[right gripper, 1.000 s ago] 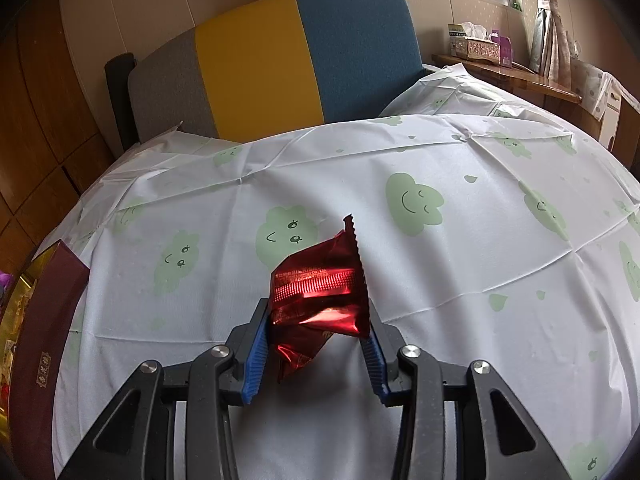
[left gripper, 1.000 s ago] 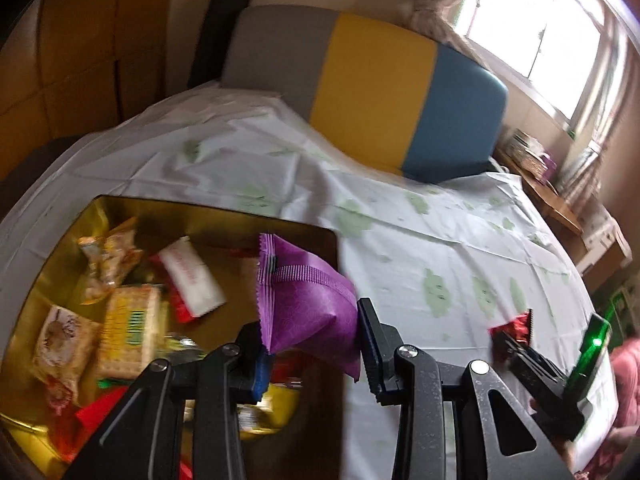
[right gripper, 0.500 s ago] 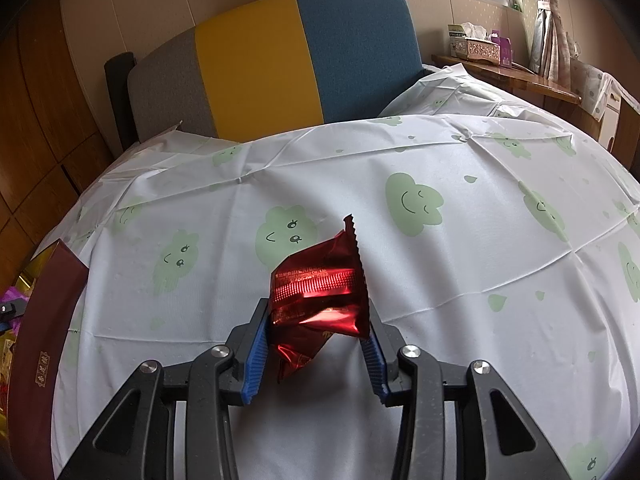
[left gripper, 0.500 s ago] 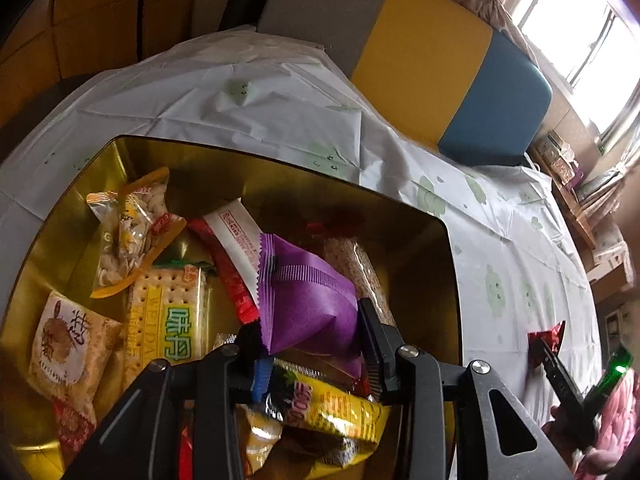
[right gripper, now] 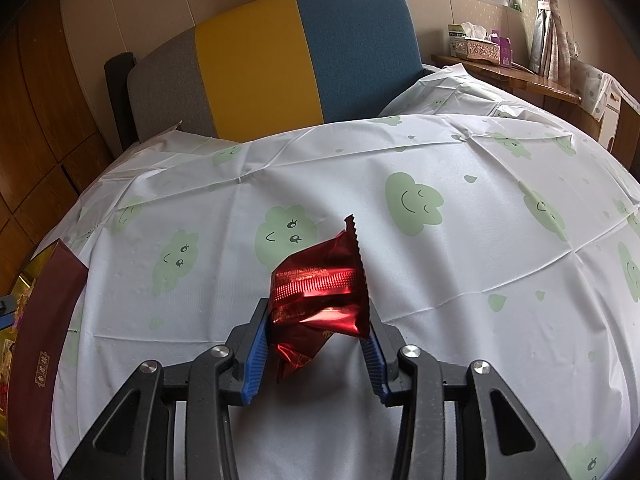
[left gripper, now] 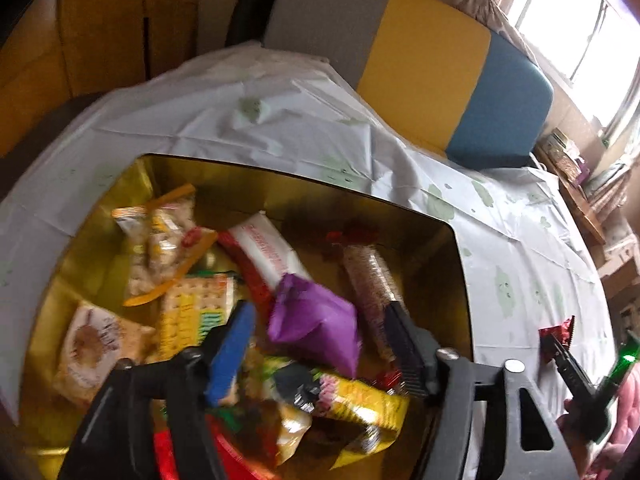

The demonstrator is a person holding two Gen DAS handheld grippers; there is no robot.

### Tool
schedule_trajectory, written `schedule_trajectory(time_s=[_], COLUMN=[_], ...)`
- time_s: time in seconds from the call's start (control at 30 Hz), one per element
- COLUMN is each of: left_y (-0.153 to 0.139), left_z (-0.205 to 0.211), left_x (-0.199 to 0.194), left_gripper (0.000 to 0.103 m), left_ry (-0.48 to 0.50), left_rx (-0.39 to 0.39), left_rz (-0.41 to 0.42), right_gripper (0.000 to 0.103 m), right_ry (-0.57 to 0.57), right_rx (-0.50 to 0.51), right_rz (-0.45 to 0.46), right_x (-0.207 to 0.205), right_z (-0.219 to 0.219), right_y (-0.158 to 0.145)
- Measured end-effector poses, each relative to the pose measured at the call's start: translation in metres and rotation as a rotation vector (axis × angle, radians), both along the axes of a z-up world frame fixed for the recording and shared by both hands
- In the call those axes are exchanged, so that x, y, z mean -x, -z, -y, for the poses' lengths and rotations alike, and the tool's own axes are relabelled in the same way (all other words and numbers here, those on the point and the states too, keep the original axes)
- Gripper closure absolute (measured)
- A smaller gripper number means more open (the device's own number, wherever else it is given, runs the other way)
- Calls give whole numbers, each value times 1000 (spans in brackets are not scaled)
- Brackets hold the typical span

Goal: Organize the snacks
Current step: 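Carry the purple candy into the gold tin and open the left tool, then carry the red foil candy into the gold tin and open the right tool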

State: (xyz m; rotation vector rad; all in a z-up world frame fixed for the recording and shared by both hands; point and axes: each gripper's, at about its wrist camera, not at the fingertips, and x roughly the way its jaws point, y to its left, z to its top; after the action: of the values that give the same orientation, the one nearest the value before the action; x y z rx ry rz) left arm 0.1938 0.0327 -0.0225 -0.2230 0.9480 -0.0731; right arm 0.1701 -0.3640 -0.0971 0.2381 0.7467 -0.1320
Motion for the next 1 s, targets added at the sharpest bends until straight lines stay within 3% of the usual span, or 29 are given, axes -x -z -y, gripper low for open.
schedule_trajectory(time_s=[0.13,0.33,0.5,0.57,0.87,1.0], left_y=[-7,-13,-10,-10,-12,-14], left_z=[-11,-31,-45,-47,-53,-48], left_x=[21,55,81,90,119,128], left_gripper=[29,18,17,12,0,0], left_ry=[-18,-105,-134,-142,-155,-165], left_rx=[20,-85,-105,-139,-190,-286], left_rz=[29,47,28,27,68,79], right_gripper=[60,60,60,60,60,60], right_ry=[1,2,9,-1,-296,-453], right_rx=[-2,-9,-8,2,-48,-43], right_rz=[1,4,21,23,66,78], right_x=[0,1,6,9,42,59], right_z=[0,1,2,-3,-82,-134], right_y=[0,0,-9,-16,-68,-82])
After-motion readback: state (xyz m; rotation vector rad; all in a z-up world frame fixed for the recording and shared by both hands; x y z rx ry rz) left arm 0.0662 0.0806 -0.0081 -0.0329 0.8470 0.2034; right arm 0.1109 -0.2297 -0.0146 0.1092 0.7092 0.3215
